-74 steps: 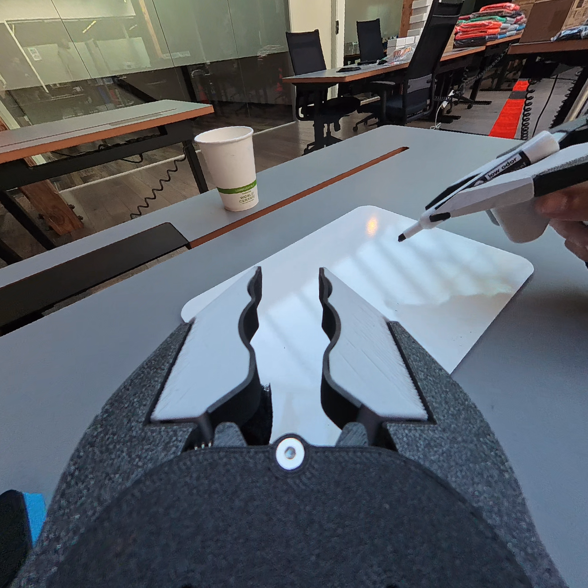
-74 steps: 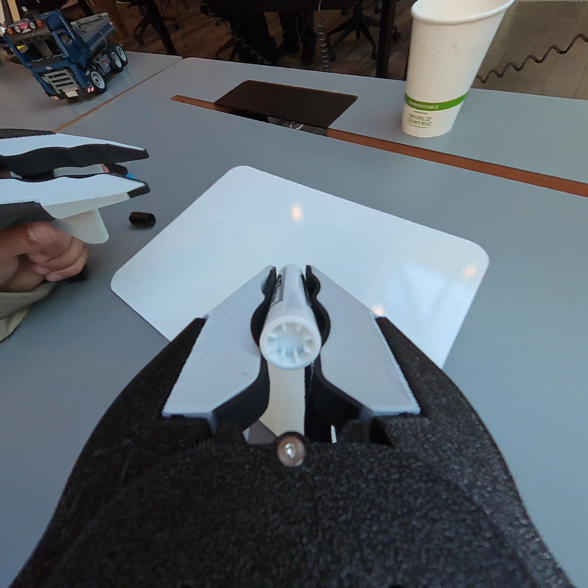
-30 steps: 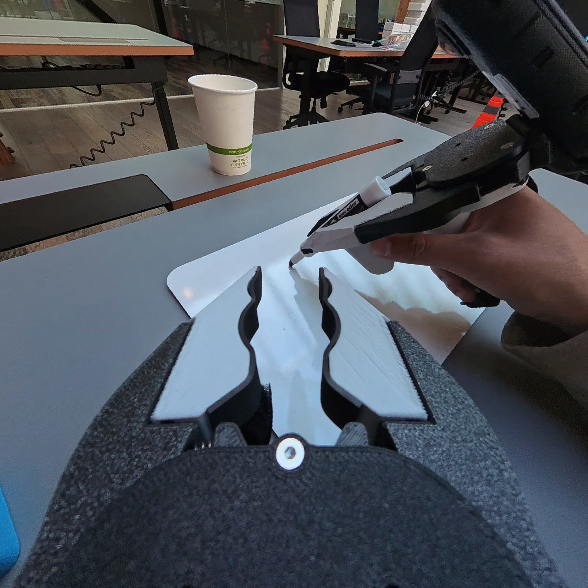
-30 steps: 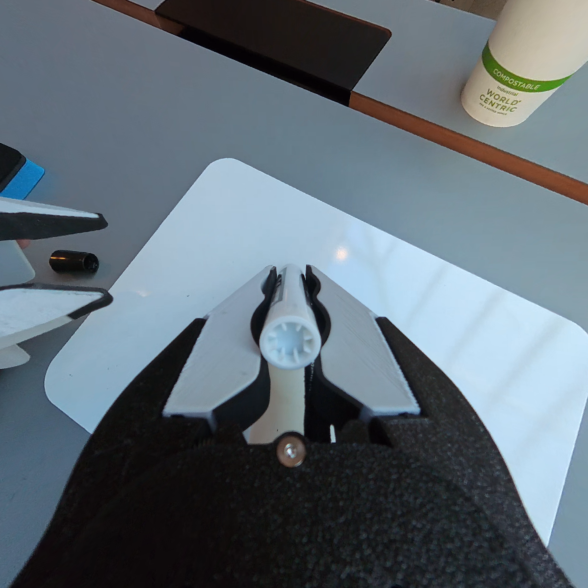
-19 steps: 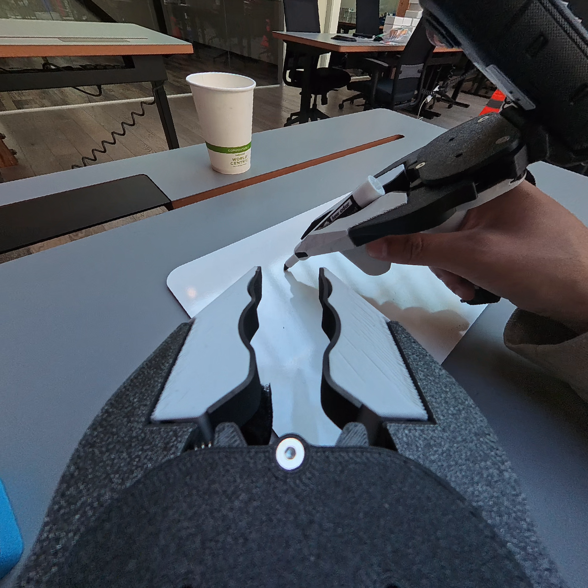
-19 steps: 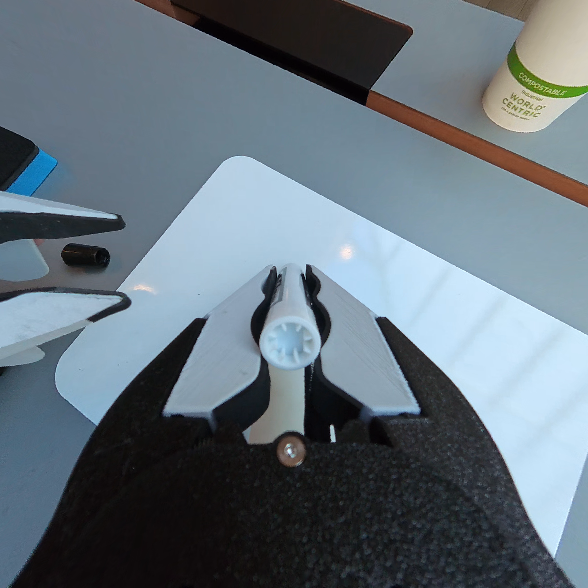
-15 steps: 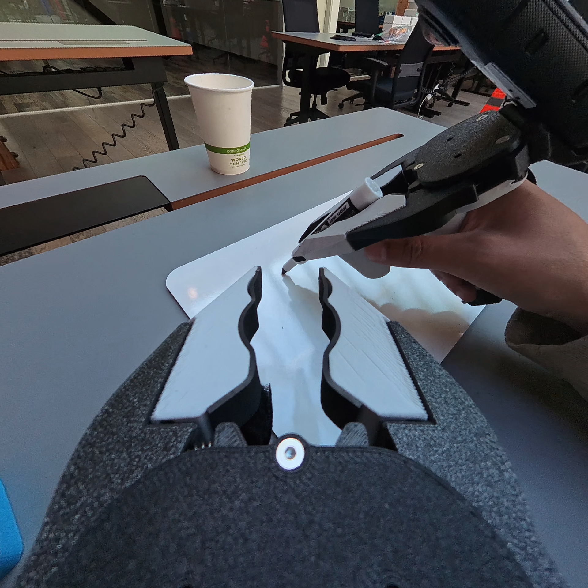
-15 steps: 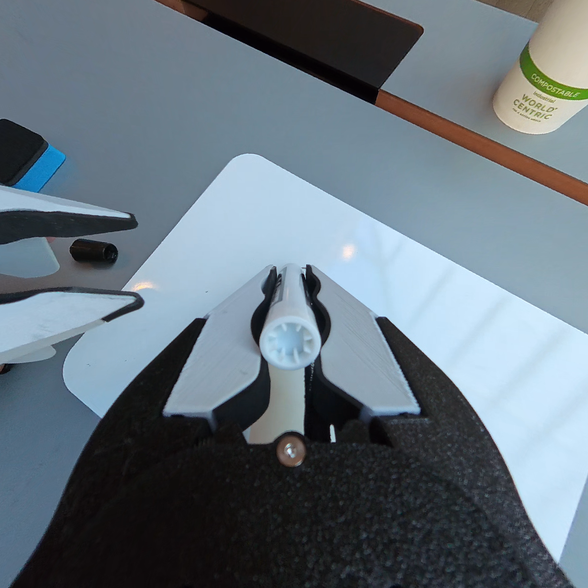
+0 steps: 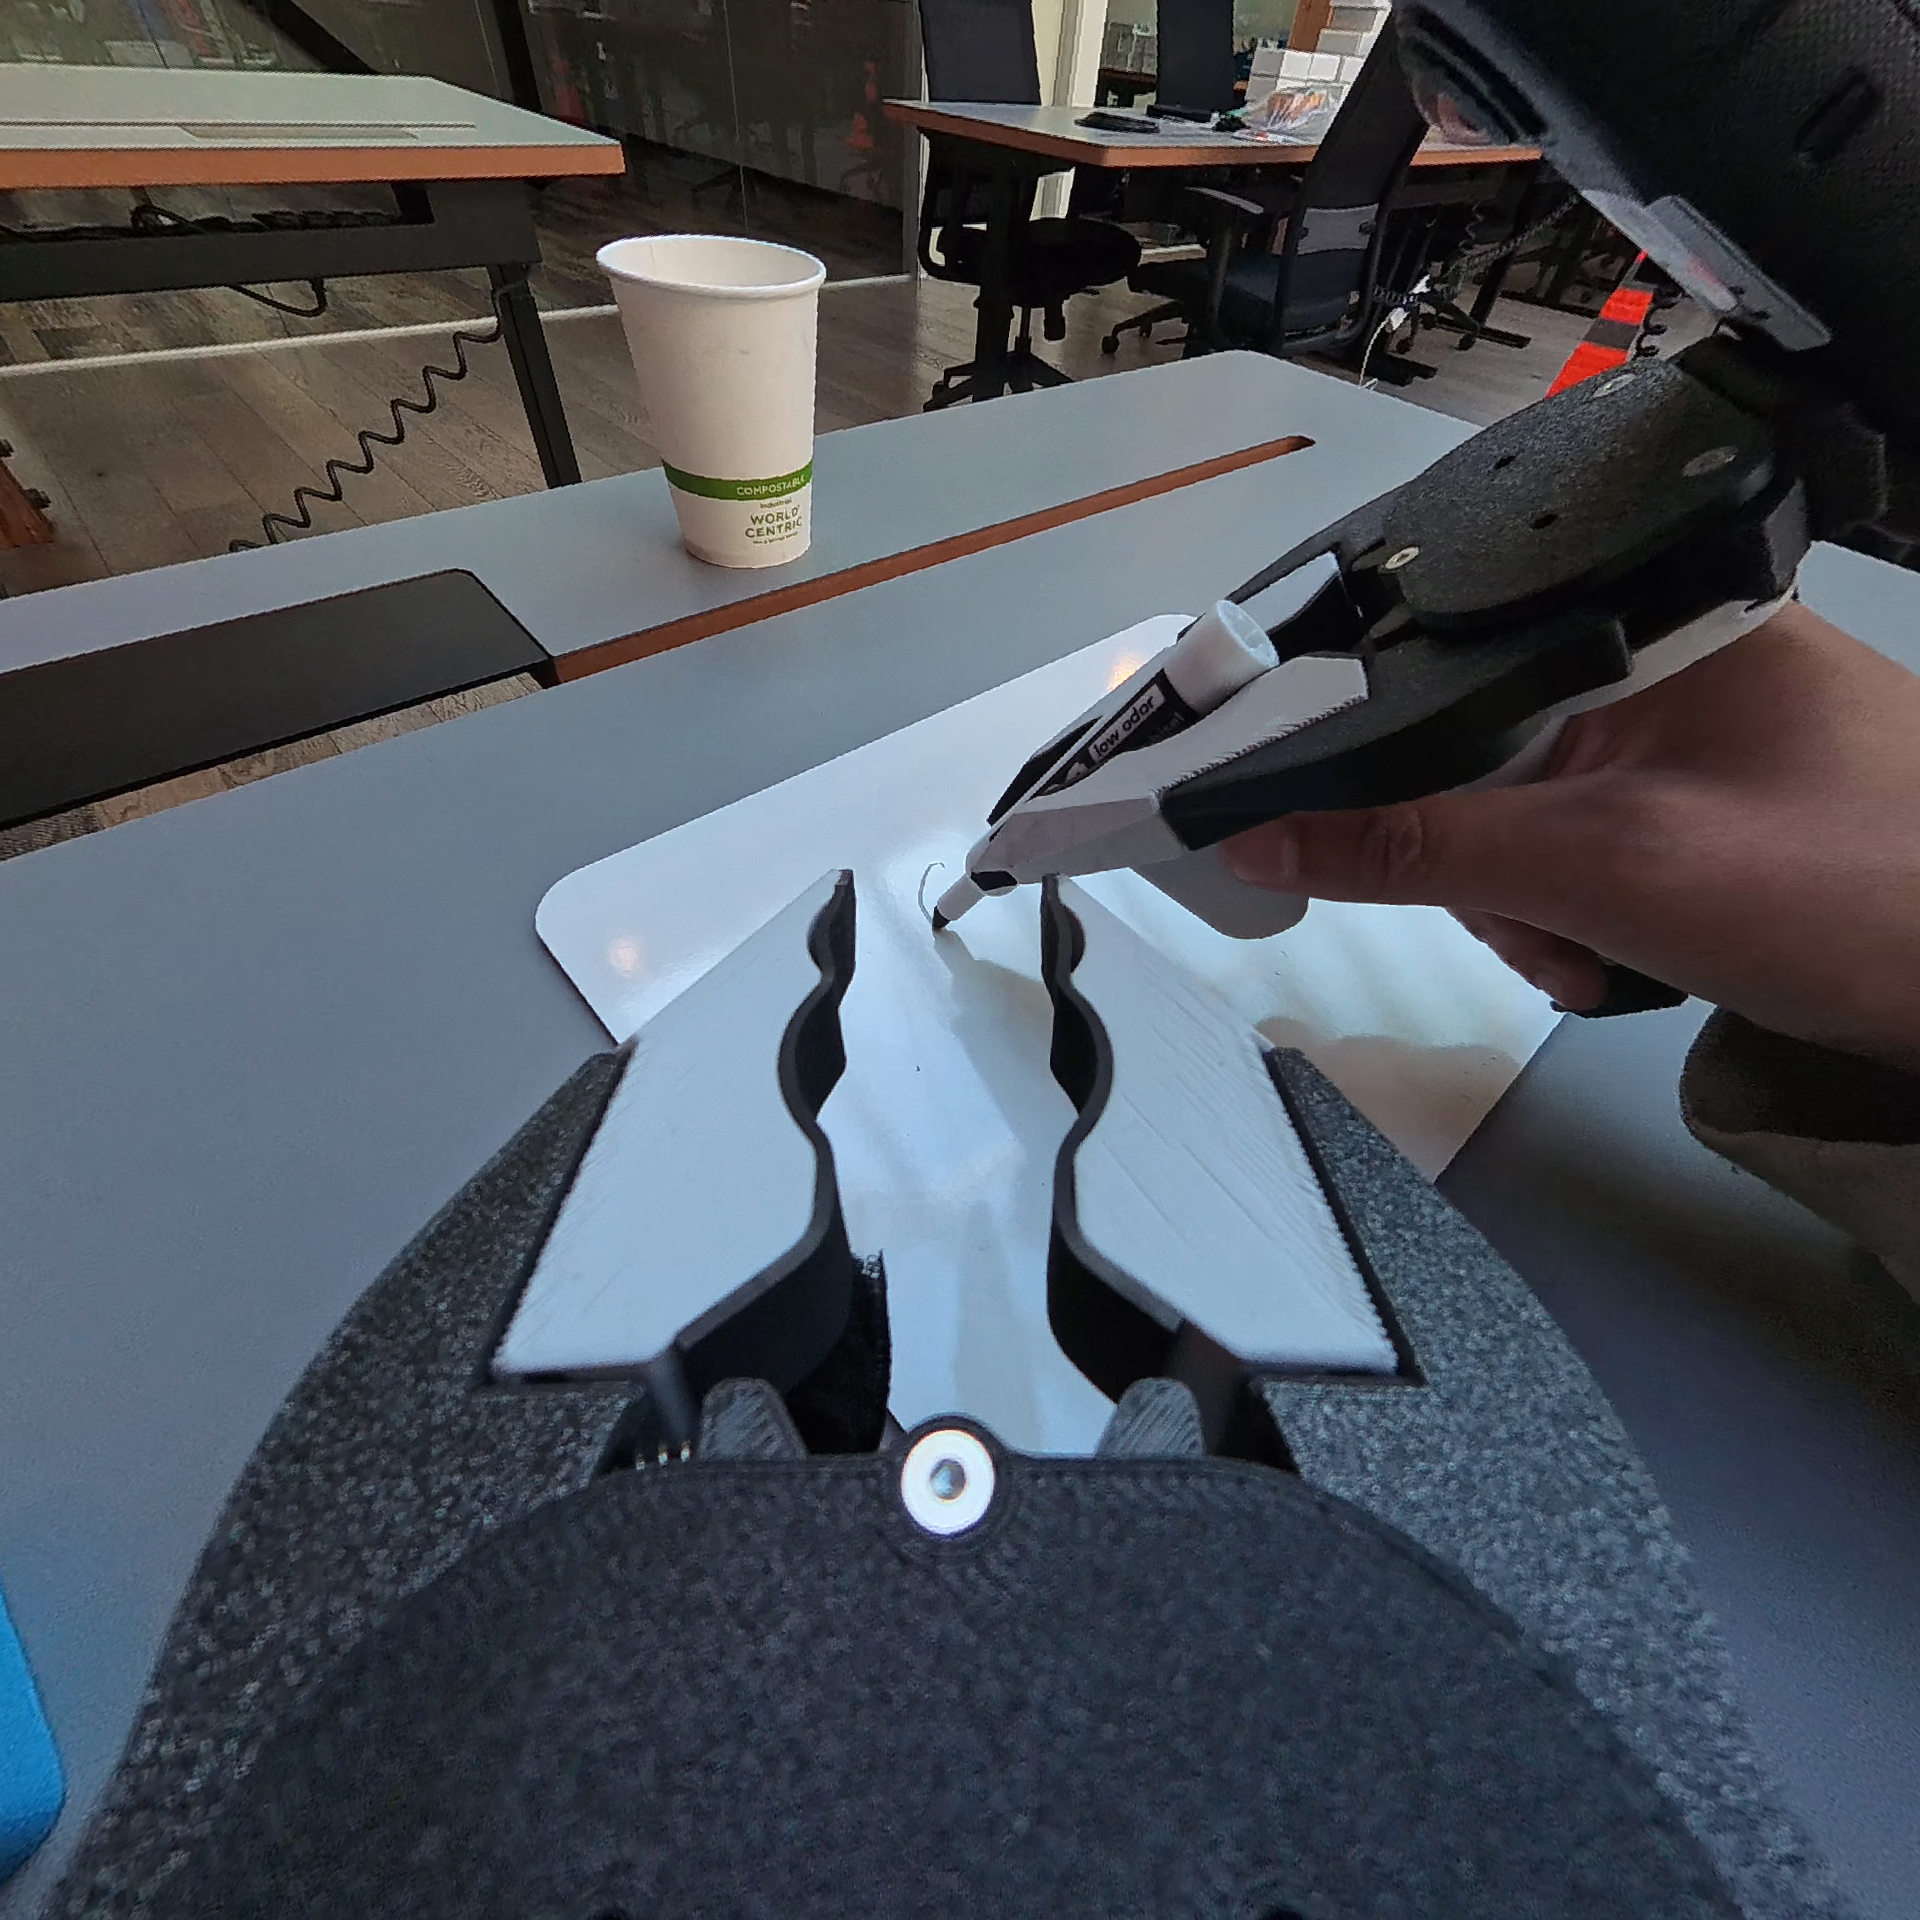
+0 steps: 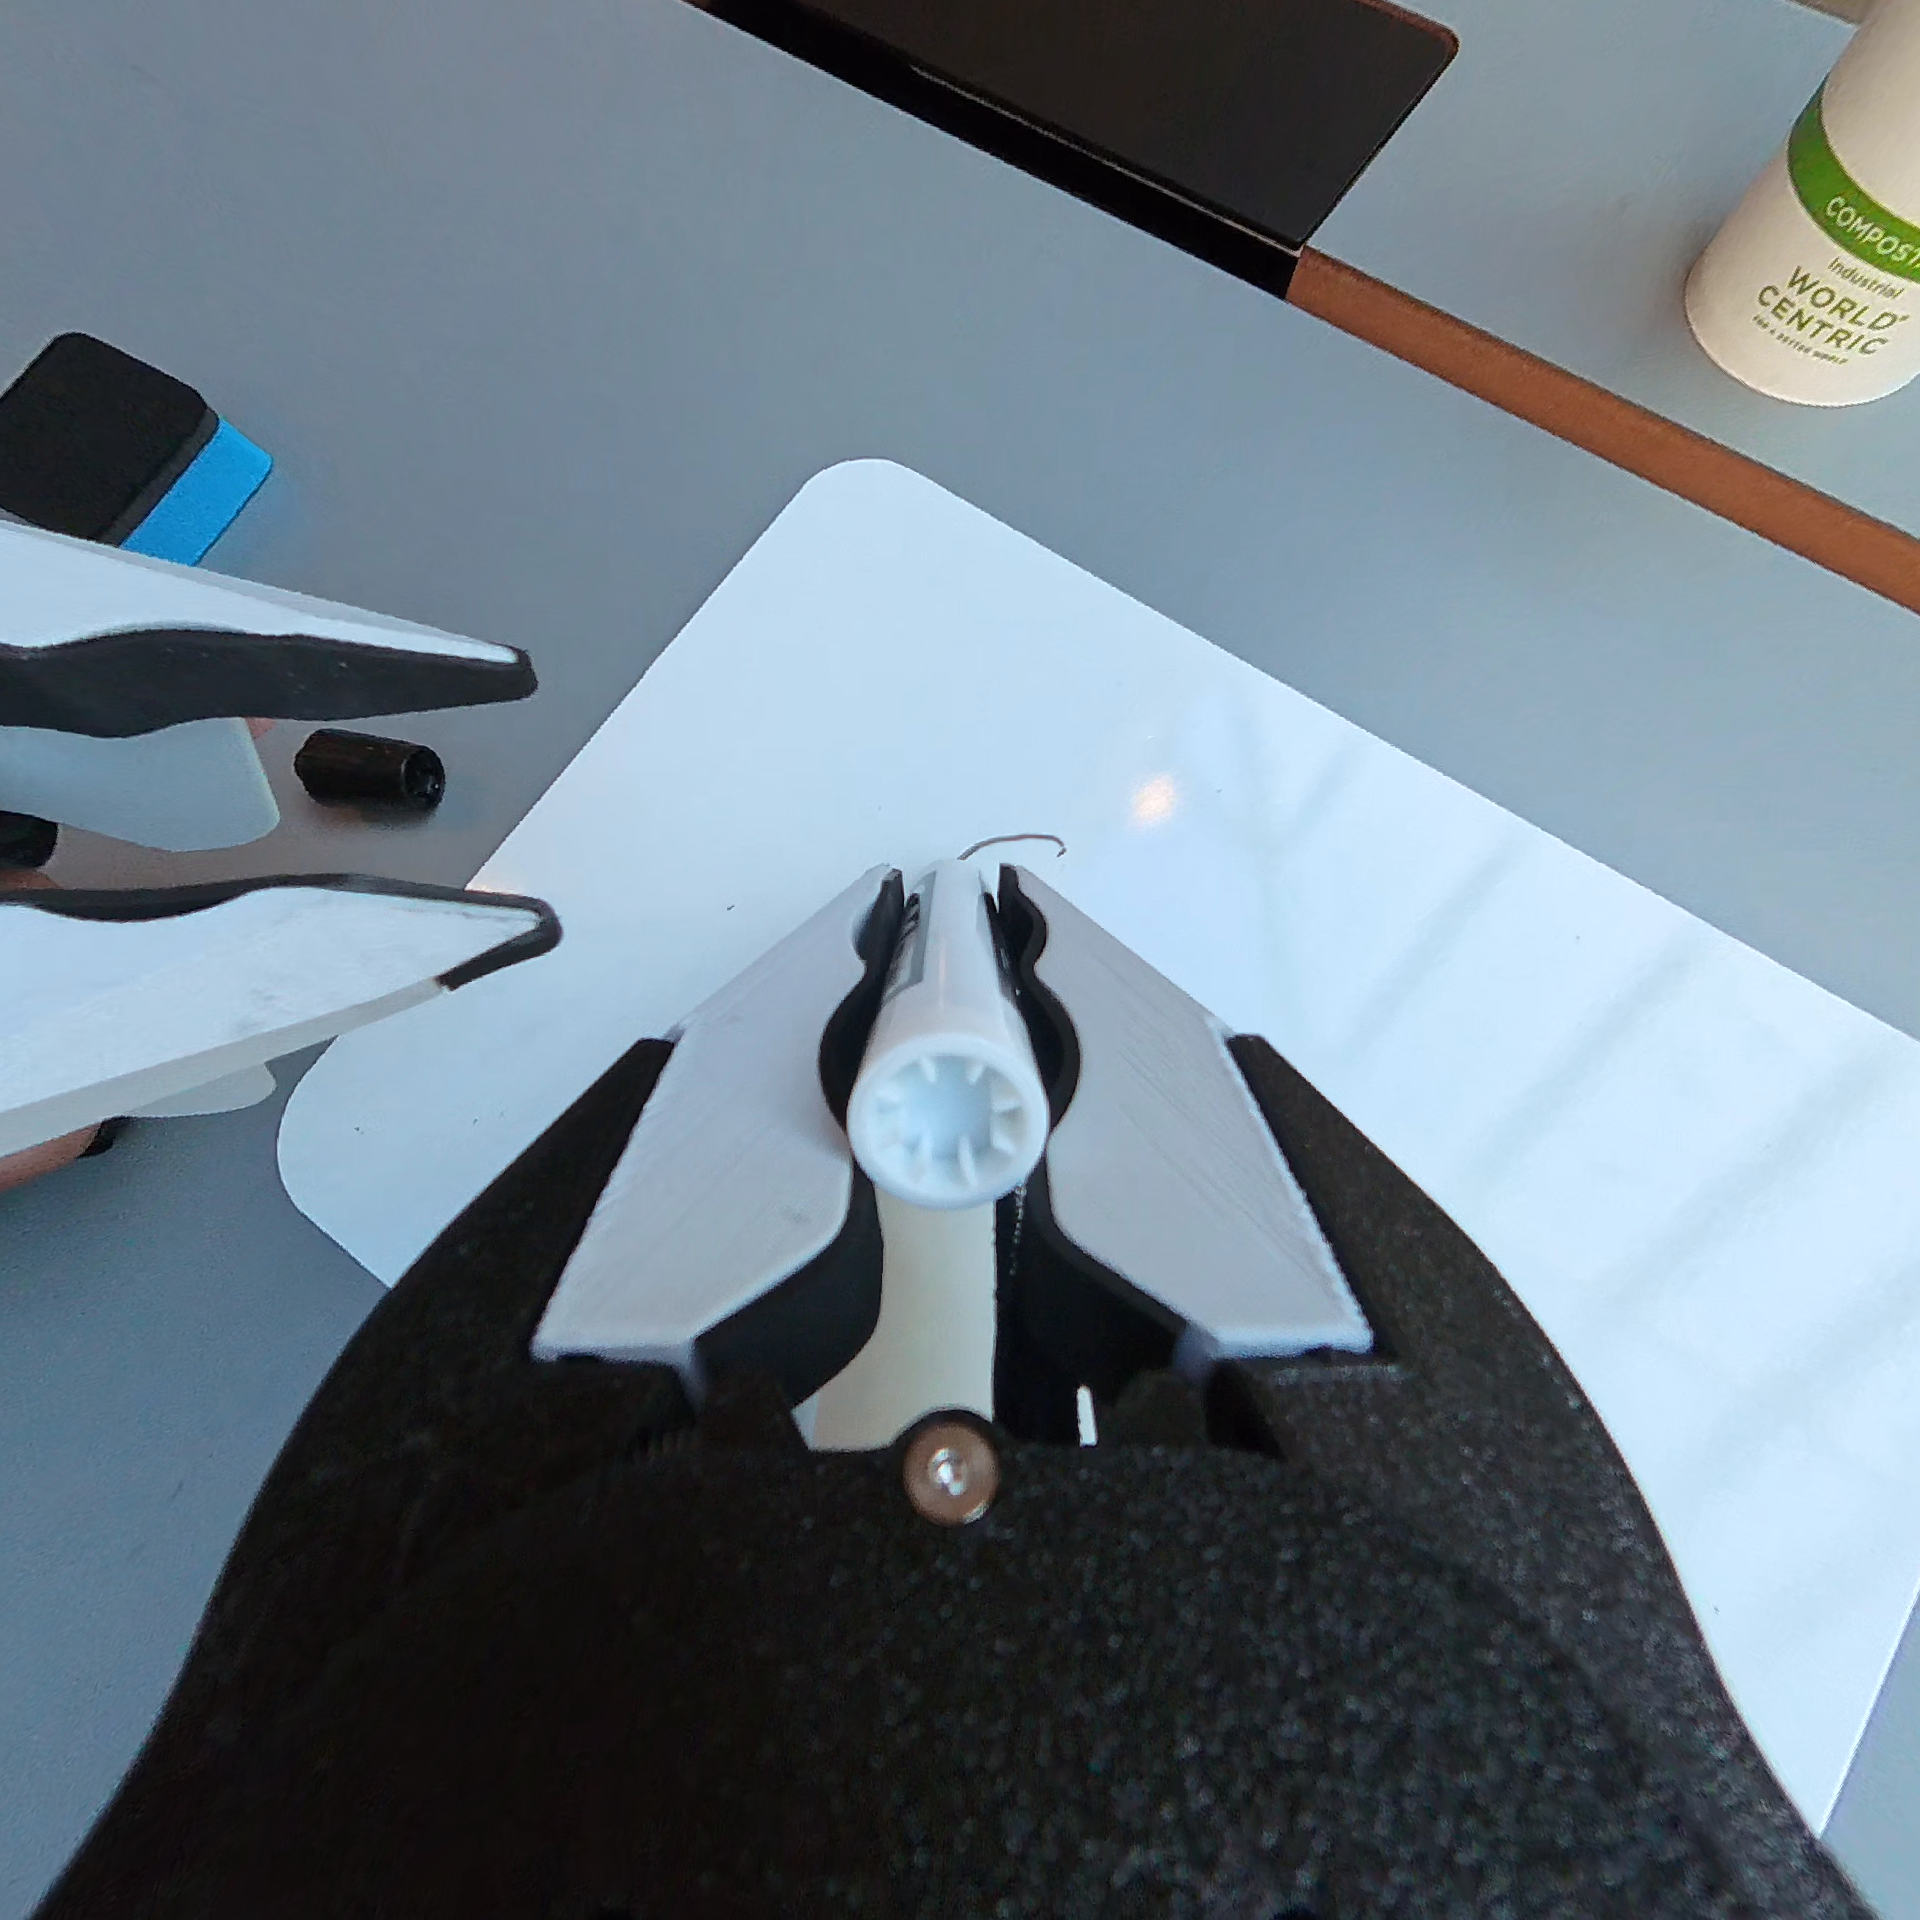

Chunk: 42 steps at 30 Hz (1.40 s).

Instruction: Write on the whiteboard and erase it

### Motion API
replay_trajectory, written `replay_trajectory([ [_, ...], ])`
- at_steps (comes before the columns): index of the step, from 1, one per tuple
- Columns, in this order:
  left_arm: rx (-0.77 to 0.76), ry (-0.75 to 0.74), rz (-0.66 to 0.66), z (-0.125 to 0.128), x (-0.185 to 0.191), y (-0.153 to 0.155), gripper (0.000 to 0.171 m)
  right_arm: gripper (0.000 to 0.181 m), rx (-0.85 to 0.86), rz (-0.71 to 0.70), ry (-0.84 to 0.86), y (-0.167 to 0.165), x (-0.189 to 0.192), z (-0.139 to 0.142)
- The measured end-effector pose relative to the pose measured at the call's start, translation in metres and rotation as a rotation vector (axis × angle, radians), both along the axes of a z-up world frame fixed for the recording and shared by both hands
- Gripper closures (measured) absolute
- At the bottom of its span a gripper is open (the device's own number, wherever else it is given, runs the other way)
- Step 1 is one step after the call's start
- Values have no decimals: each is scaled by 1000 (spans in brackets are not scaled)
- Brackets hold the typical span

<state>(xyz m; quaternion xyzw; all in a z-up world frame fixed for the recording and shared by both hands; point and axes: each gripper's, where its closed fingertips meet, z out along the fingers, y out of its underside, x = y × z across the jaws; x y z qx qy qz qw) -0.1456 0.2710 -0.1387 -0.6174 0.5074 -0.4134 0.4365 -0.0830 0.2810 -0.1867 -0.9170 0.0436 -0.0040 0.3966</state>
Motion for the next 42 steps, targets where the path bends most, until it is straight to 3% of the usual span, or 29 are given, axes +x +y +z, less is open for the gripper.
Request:
replay_trajectory([
  [22,19,3,1,0,1,2,136,163,-31,-27,-1,-28,4,0],
  [42,30,8,-2,-1,1,3,136,163,-68,-152,-12,-70,54,0],
])
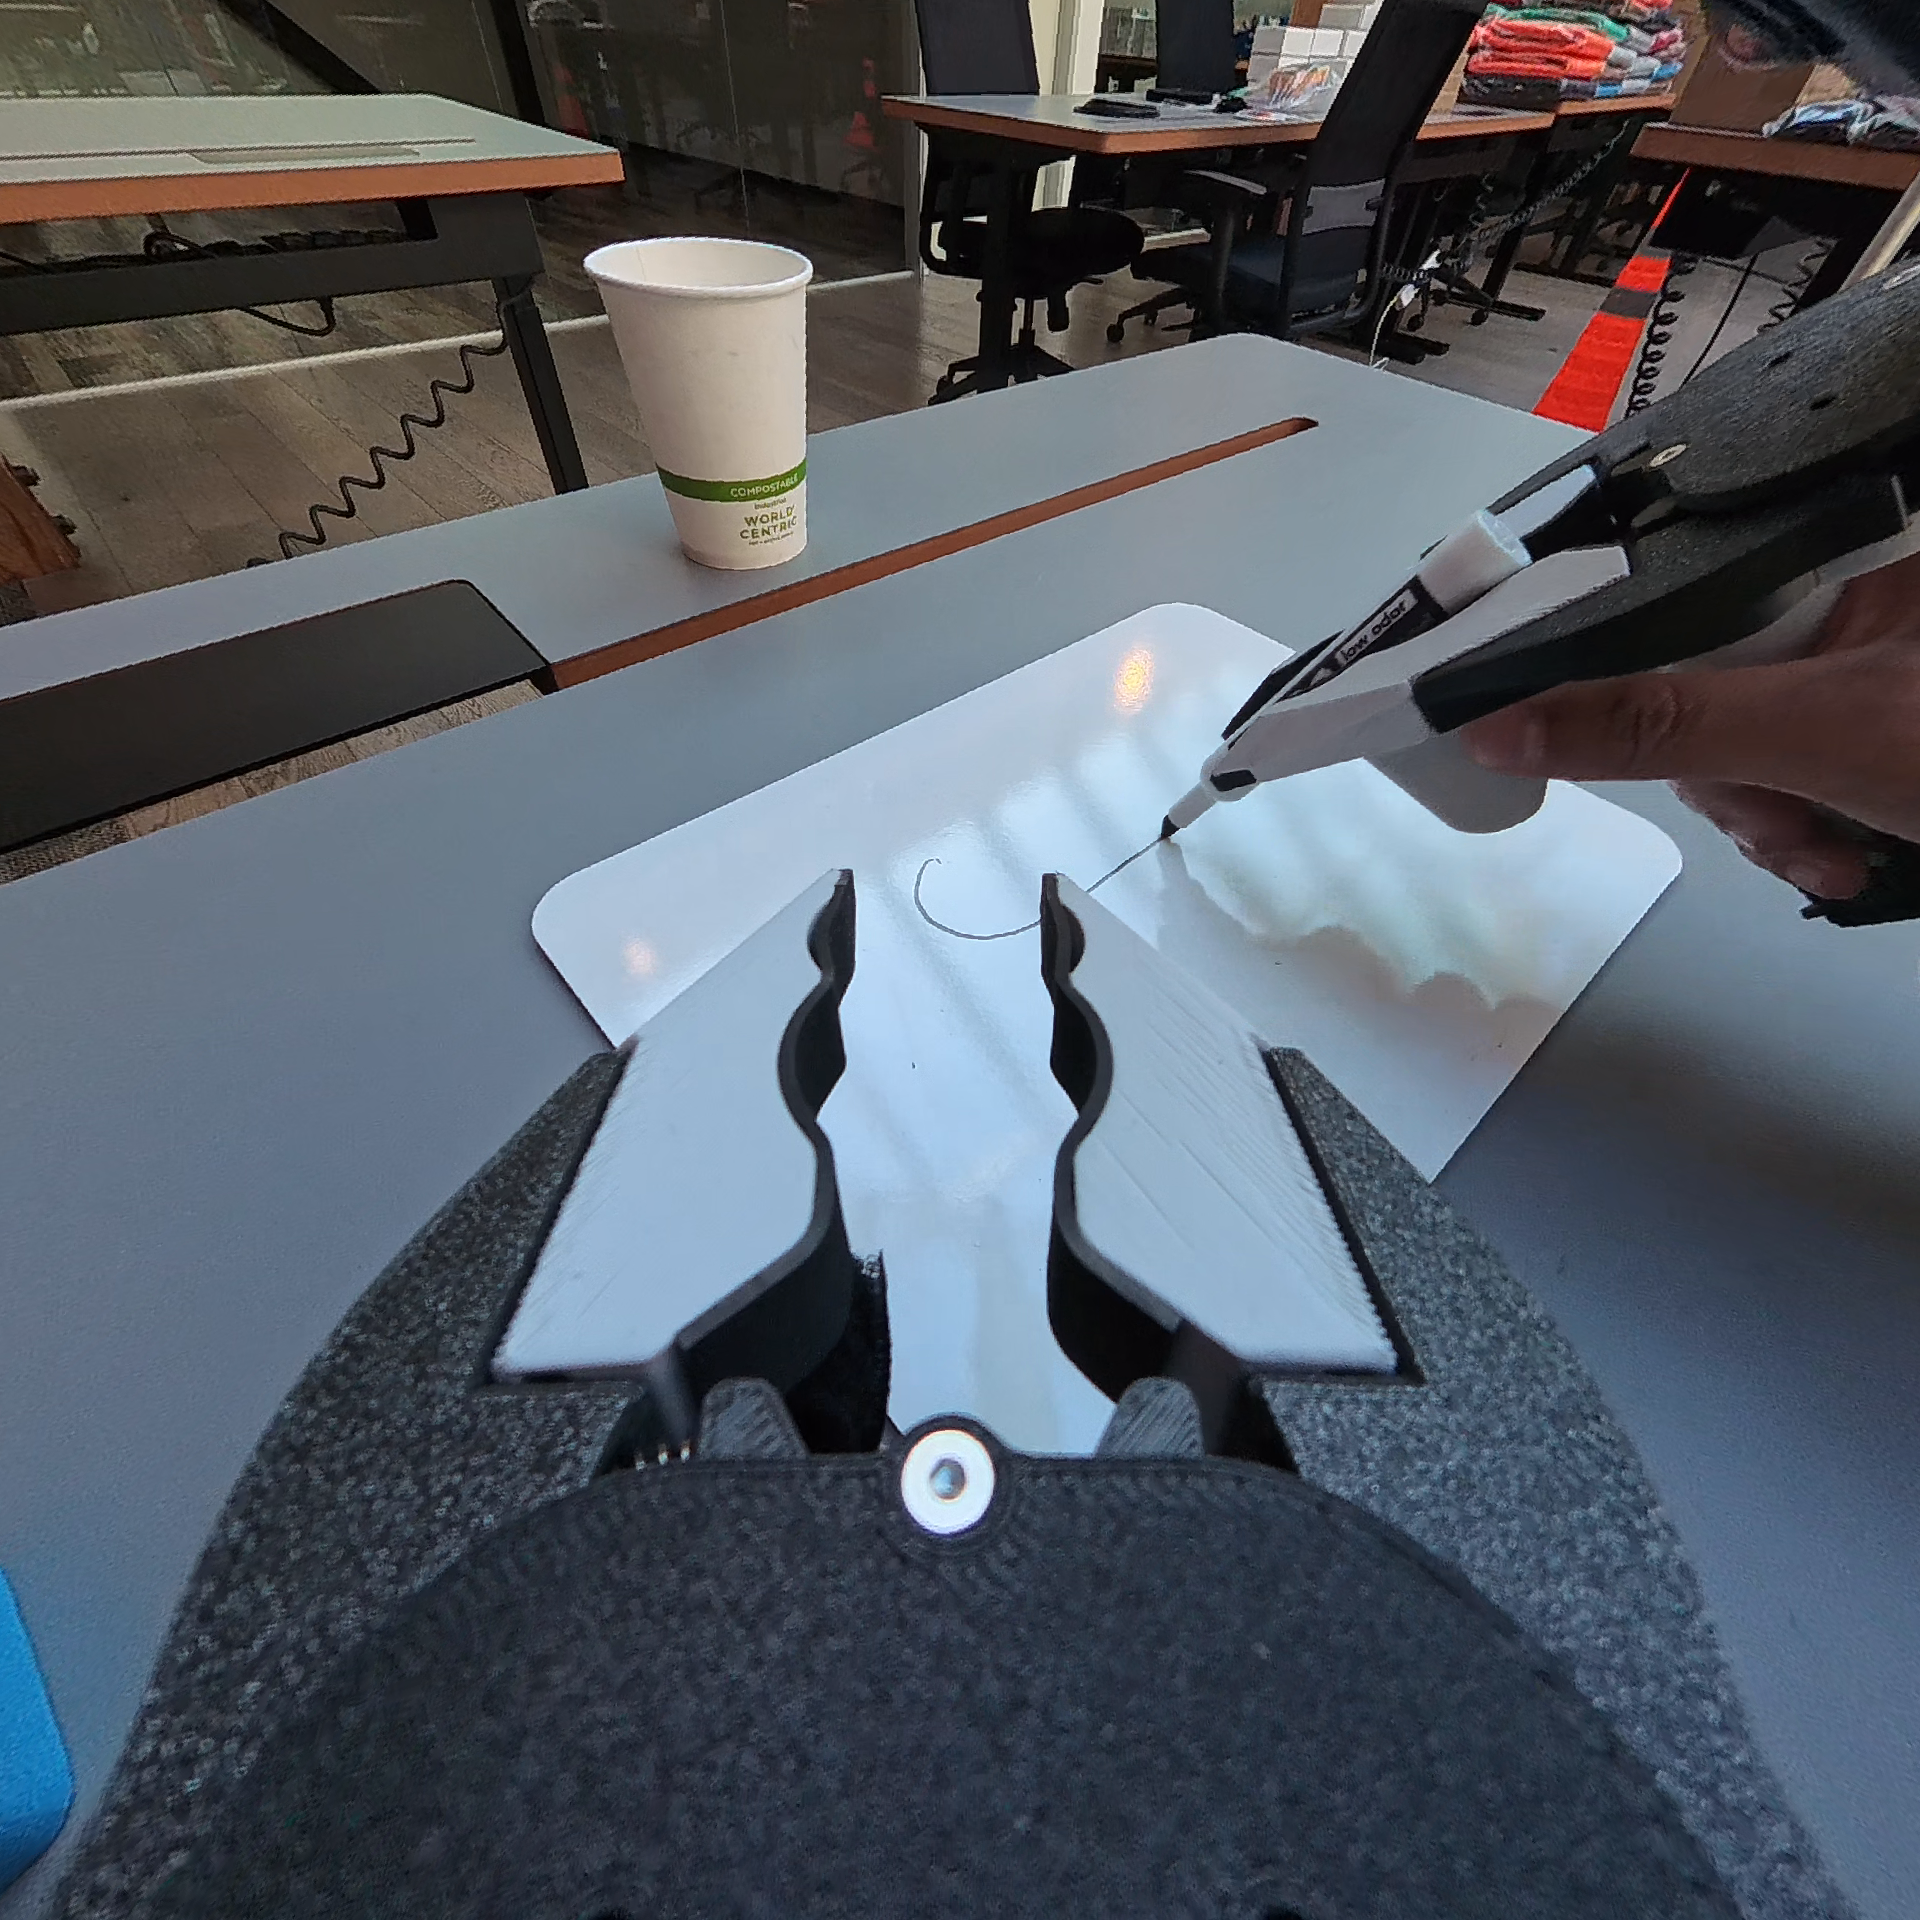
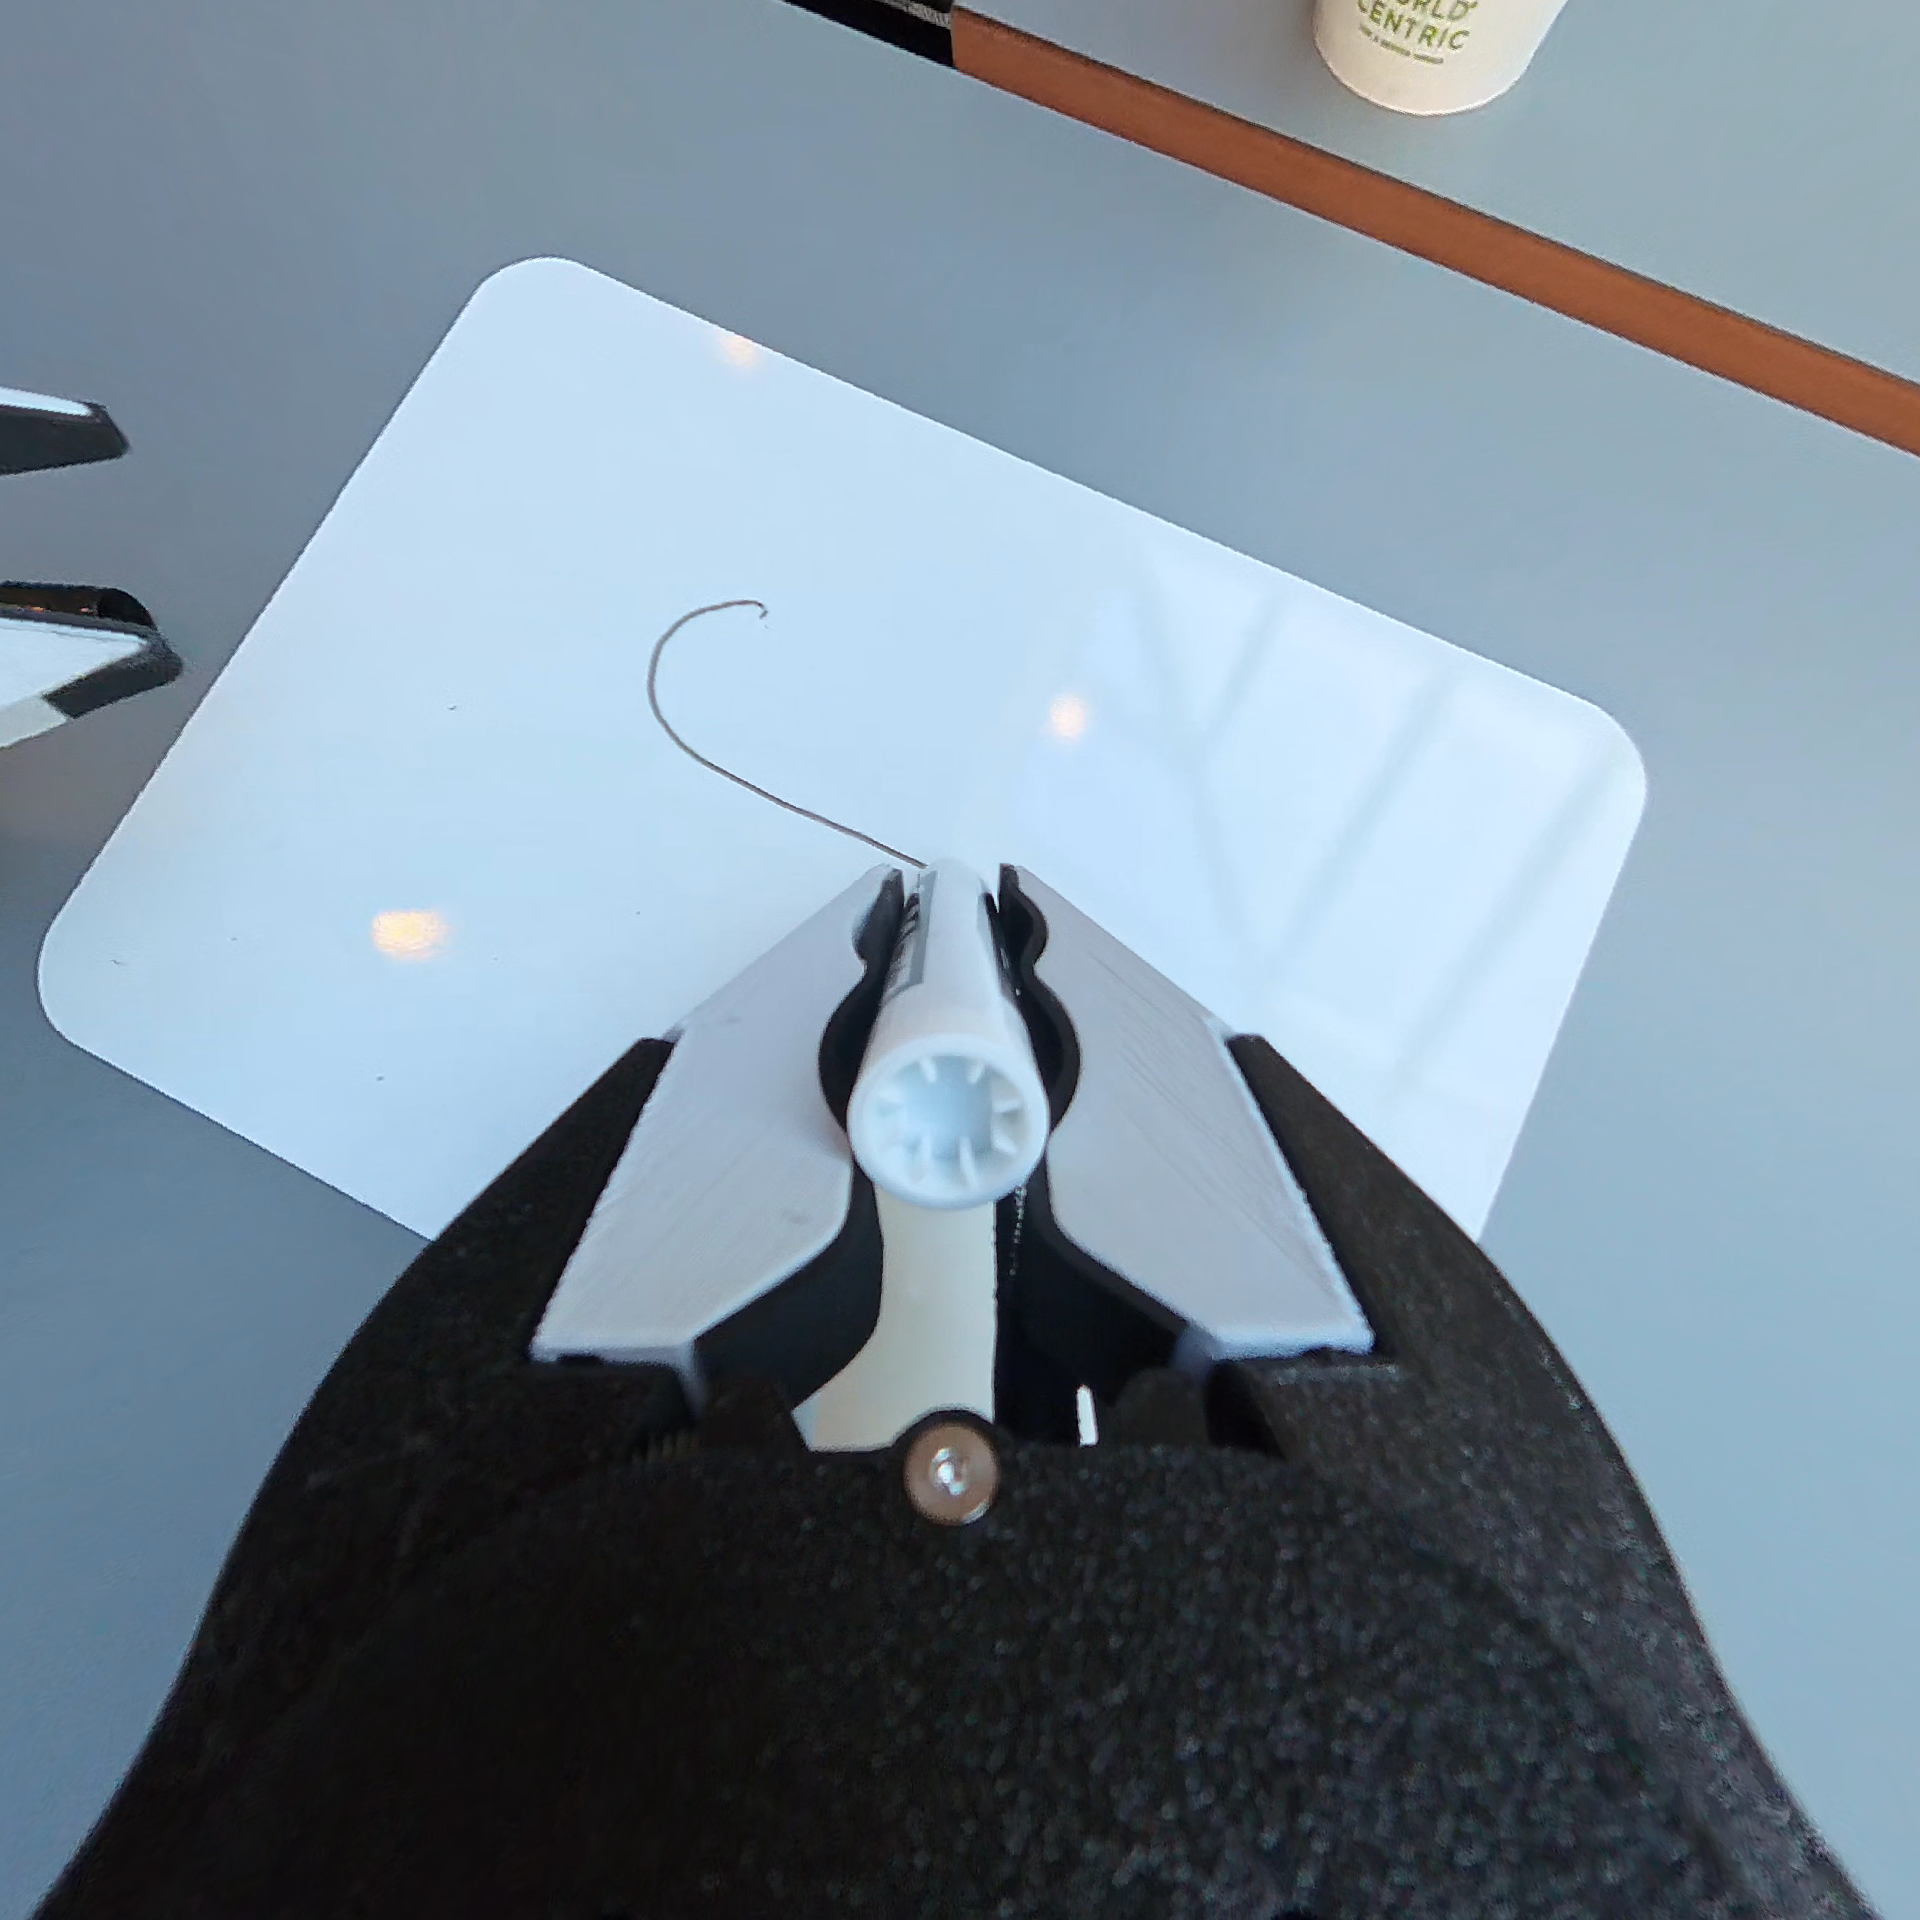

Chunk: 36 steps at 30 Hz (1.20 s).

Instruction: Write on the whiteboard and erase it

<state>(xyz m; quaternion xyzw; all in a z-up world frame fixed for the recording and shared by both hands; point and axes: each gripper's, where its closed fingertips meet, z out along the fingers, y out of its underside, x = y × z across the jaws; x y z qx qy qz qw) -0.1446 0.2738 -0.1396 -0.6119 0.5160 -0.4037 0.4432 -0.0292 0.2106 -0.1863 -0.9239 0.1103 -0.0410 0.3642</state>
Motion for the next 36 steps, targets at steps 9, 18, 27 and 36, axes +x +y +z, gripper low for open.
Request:
replay_trajectory([
  [9,1,1,0,0,-1,0,136,163,-16,-54,-12,-14,26,0],
  [18,1,0,0,0,-1,0,136,163,-20,-57,-21,-10,38,1],
  [27,-3,0,-1,-1,-2,-1,136,163,-29,-53,-26,-2,45,1],
  [36,-4,-1,-2,-1,-1,-1,136,163,-39,-38,-36,10,48,2],
])
